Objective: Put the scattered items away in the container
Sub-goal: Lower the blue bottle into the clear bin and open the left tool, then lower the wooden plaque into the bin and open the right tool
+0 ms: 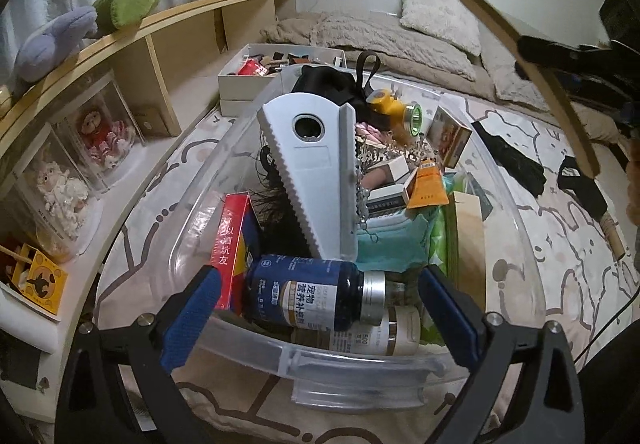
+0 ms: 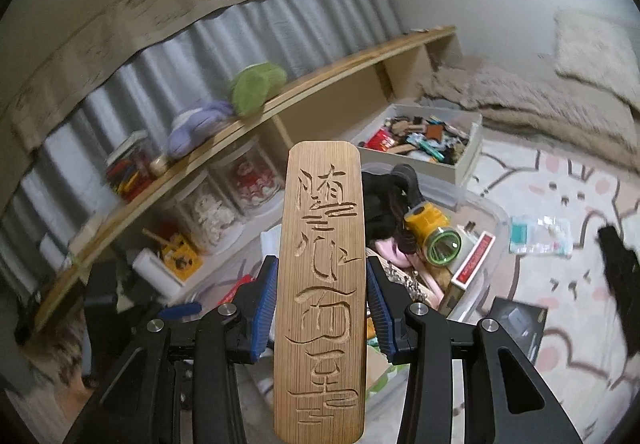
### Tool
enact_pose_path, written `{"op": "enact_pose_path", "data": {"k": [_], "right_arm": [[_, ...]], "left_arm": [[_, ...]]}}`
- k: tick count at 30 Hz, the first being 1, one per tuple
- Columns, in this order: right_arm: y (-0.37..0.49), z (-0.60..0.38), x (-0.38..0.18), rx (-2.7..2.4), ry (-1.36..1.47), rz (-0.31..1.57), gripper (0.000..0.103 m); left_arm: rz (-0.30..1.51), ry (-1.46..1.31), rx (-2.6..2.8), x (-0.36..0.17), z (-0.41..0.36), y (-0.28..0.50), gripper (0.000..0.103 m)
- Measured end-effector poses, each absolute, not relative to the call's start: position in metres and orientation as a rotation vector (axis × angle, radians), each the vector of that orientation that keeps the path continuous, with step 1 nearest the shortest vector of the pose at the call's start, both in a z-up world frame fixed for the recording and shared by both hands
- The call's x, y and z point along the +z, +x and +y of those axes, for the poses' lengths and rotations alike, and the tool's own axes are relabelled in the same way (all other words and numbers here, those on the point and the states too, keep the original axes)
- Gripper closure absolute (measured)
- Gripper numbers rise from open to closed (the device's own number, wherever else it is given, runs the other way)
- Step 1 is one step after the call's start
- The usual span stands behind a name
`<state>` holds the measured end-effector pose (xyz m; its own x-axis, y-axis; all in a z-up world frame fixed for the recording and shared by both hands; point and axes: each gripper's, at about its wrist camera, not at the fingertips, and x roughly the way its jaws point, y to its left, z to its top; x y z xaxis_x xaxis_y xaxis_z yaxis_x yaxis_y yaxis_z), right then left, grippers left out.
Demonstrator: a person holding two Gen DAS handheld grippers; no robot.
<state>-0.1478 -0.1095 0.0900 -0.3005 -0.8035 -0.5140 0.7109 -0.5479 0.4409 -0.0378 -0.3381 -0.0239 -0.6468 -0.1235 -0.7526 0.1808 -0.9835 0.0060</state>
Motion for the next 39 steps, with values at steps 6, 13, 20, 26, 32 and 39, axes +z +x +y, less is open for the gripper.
{"op": "enact_pose_path", "data": {"k": [6, 13, 20, 26, 32, 39], "right_arm": [[-0.159, -0.111, 0.060, -1.980, 1.002, -0.331, 0.060], [-0.147, -0.126, 0.028, -1.985, 1.117, -0.324, 0.060], [-0.132, -0.143, 0.021, -1.952, 1.130, -0.274, 0.060], [-0.128, -0.151, 0.006, -1.899, 1.182, -0.365, 0.060], [-0.126, -0.150, 0.007, -2.004, 1.171, -0.356, 0.060], [-0.137, -0.136, 0.009, -2.120, 1.227, -0.326, 0.058]], "left_arm": [[0.126, 1.178, -2.747, -0.021, -0.338, -0.036, 0.004], [0.118, 1.147, -2.784, -0.020, -0.336, -0.034, 0.004], [0.128, 1.088, -2.767, -0.018, -0.345, -0.031, 0.004], [0.148, 1.065, -2.750, -0.016, -0.353, -0.026, 0.004], [0.124, 1.054, -2.742, -0.015, -0.352, -0.024, 0.004], [0.070, 1.055, -2.744, -0.012, -0.344, -0.031, 0.004]]}}
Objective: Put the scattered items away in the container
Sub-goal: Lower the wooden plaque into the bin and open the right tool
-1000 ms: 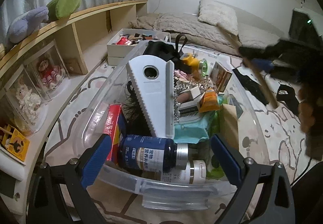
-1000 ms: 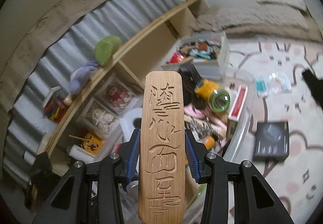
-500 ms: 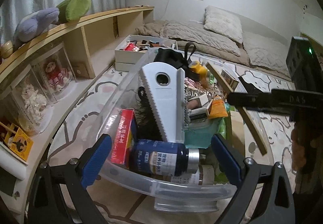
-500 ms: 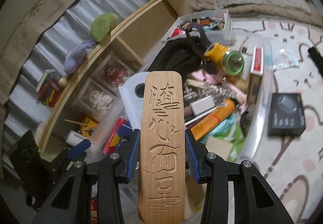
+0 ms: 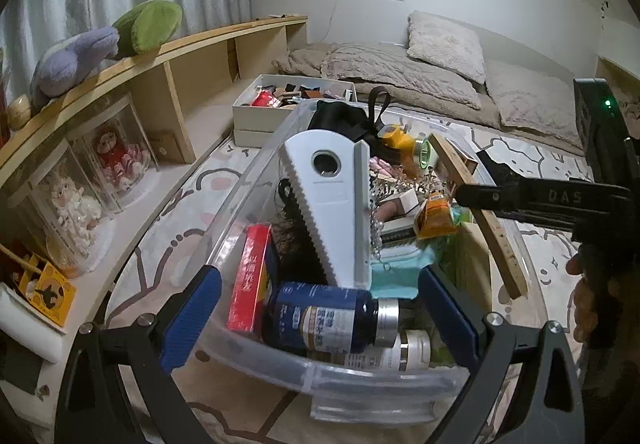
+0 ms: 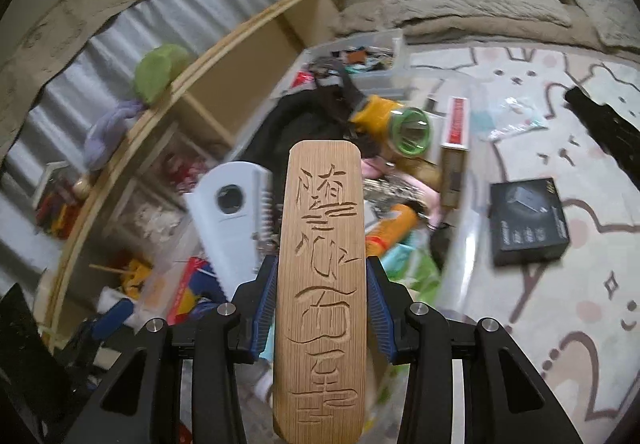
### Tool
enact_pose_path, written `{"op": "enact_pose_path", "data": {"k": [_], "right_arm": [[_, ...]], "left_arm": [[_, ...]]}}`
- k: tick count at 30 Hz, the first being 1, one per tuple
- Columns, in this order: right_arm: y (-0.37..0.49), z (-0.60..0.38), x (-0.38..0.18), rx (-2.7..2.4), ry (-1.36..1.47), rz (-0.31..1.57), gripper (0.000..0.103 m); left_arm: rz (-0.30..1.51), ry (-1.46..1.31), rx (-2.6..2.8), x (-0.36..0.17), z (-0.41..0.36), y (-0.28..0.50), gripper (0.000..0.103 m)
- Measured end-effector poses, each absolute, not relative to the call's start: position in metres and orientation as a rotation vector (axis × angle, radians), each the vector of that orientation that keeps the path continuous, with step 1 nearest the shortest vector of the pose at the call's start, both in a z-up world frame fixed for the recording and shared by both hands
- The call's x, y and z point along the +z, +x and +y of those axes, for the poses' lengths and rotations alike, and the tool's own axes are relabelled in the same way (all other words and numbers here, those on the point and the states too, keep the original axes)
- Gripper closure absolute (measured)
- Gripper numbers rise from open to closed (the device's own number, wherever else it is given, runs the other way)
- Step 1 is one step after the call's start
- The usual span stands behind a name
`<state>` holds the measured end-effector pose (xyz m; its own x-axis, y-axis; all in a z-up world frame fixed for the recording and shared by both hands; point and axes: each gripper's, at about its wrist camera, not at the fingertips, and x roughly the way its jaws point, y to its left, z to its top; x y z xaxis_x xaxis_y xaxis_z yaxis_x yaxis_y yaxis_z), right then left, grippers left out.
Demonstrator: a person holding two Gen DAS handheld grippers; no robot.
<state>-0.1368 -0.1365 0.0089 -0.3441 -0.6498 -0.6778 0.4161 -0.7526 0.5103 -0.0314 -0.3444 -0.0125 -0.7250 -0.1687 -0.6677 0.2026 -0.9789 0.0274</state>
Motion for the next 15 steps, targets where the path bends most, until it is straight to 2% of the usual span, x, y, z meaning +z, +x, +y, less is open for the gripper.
{"op": "enact_pose_path", "data": {"k": [1, 2, 3, 4, 12, 15], "right_arm": [[-0.137, -0.135, 0.009, -2.122, 1.241, -0.325, 0.049], [-0.138, -0.133, 0.010, -2.123, 1.241, -0.324, 0.025], [-0.137, -0.131, 0.013, -2.124, 1.223, -0.325, 0.014], [-0.135, -0.129, 0.018, -2.126, 1.198, -0.323, 0.008], [-0.128, -0.114, 0.054, -2.146, 1.066, -0.290, 0.007], [-0.132, -0.105, 0.060, -2.149, 1.053, -0.298, 0.001]], "left_arm": [[0.055, 1.055, -2.747, -0.012, -0.343, -0.034, 0.003], [0.034, 1.057, -2.747, -0.012, -0.341, -0.038, 0.003], [0.012, 1.061, -2.746, -0.012, -0.338, -0.042, 0.003], [-0.001, 1.066, -2.746, -0.013, -0.337, -0.046, 0.004], [-0.038, 1.143, -2.737, -0.020, -0.331, -0.076, 0.004], [-0.013, 1.182, -2.740, -0.019, -0.331, -0.087, 0.004]]}}
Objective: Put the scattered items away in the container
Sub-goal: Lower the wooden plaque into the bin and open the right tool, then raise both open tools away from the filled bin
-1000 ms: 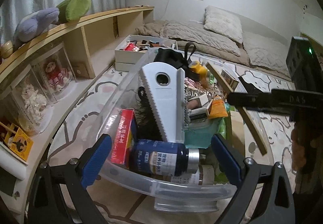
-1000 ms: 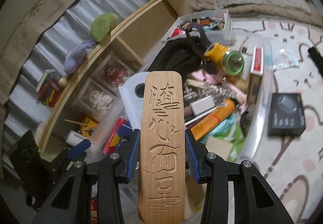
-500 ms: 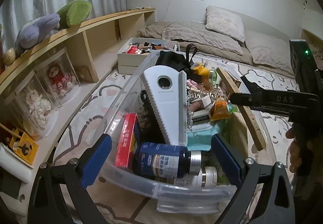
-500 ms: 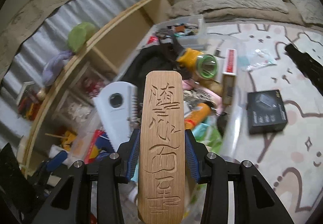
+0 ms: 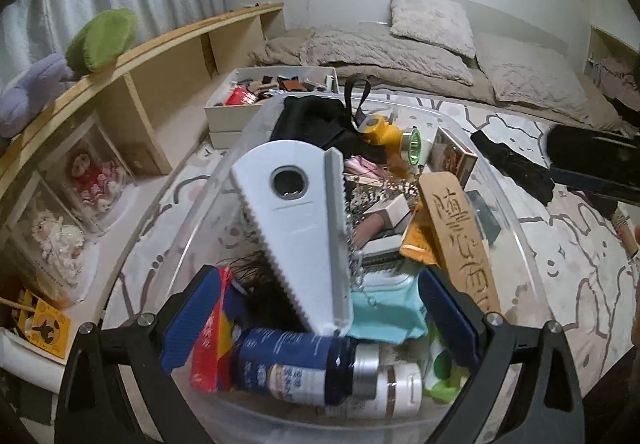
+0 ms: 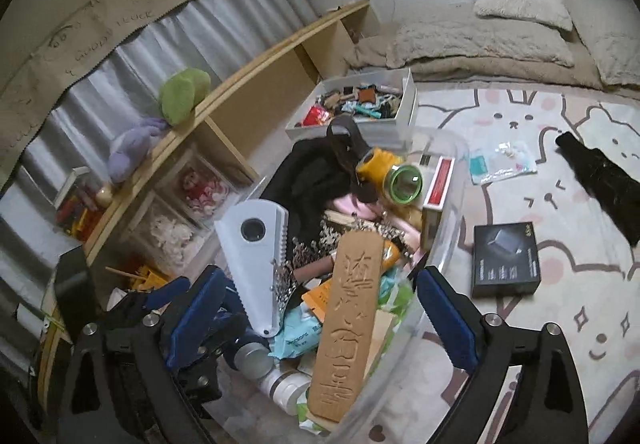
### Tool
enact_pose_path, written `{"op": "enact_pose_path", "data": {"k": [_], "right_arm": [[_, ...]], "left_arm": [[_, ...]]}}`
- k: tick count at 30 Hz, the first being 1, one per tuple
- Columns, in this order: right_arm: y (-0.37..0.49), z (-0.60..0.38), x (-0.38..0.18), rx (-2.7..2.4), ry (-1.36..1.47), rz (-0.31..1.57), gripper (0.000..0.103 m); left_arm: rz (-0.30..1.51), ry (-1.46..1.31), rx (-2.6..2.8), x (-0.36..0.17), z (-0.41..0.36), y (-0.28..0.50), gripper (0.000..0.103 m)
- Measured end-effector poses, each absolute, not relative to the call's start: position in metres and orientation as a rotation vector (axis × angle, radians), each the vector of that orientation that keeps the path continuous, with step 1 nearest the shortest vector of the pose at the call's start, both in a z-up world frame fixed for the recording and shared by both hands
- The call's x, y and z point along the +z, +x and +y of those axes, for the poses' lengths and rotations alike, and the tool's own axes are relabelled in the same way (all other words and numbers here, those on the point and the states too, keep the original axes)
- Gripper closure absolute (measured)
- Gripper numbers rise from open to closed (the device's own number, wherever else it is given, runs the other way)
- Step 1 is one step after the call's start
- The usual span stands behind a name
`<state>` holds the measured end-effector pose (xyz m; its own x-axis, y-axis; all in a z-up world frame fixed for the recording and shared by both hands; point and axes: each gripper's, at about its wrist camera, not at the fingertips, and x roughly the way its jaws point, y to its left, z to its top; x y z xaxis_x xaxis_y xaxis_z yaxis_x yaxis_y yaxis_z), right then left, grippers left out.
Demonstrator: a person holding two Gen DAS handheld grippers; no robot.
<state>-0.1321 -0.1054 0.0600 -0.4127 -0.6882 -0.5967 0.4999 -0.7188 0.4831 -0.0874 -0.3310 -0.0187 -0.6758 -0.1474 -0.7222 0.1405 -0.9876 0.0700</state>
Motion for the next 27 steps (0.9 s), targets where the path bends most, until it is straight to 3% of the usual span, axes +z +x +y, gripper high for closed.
{"op": "enact_pose_path", "data": {"k": [11, 27], "right_arm": [[-0.140, -0.068, 0.078, -2.173, 1.003, -0.307, 0.000], [-0.134, -0.028, 0.090, -2.178, 0.943, -0.299, 0.000]], "left_arm": [[-0.072, 1.248, -2.714, 0.001, -0.321, -0.159, 0.004], [-0.303, 1.488, -2.467, -0.034, -0.306, -0.246, 0.003]]}}
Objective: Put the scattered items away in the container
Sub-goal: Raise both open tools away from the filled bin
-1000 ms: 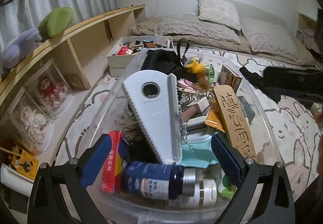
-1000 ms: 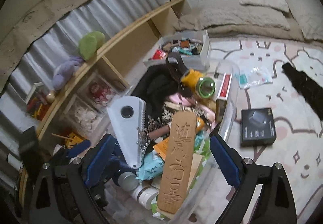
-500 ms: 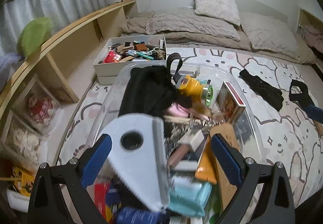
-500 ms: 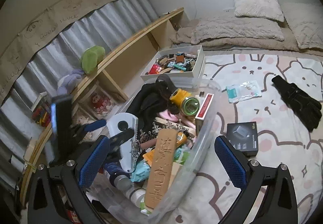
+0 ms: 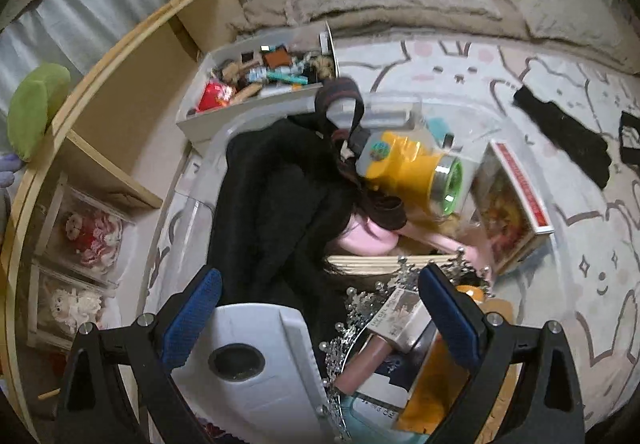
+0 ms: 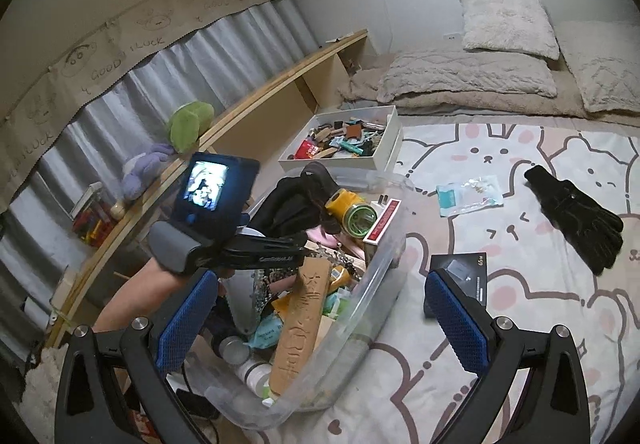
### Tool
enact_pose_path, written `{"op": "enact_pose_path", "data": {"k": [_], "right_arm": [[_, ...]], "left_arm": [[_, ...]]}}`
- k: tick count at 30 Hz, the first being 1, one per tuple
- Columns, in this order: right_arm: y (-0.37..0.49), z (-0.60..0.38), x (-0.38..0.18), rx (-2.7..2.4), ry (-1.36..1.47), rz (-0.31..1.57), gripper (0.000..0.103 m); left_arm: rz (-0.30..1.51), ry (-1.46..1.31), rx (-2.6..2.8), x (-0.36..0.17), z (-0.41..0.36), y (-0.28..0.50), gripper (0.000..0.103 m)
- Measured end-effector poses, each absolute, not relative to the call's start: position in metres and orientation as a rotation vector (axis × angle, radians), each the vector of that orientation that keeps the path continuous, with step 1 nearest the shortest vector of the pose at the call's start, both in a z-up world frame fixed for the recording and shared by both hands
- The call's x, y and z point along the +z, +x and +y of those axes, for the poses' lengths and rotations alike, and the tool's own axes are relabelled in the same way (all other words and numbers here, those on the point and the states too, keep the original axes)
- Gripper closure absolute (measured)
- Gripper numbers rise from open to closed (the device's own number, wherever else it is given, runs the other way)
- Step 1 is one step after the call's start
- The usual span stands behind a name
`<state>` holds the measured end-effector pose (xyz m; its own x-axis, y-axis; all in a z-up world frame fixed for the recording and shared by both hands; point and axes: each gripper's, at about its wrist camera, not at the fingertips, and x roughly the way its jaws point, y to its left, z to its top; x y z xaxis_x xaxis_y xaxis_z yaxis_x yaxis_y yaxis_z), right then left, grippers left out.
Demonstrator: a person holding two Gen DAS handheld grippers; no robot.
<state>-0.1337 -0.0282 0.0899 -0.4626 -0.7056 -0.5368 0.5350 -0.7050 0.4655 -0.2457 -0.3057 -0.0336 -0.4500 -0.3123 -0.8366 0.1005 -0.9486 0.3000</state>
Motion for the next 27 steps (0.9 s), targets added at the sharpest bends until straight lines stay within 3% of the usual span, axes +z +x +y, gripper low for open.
{"op": "enact_pose_path", "data": {"k": [13, 27], "right_arm": [[-0.134, -0.021, 0.087, -2.119, 0.972, -0.368, 0.000], [-0.129, -0.014, 0.091, -2.143, 0.931, -0.349, 0.000]], "left_arm": [[-0.581, 1.557, -2.527, -0.045, -0.259, -0.218, 0.003], [-0.511, 1.540, -2.566, -0.038, -0.264, -0.191, 0.003]]}}
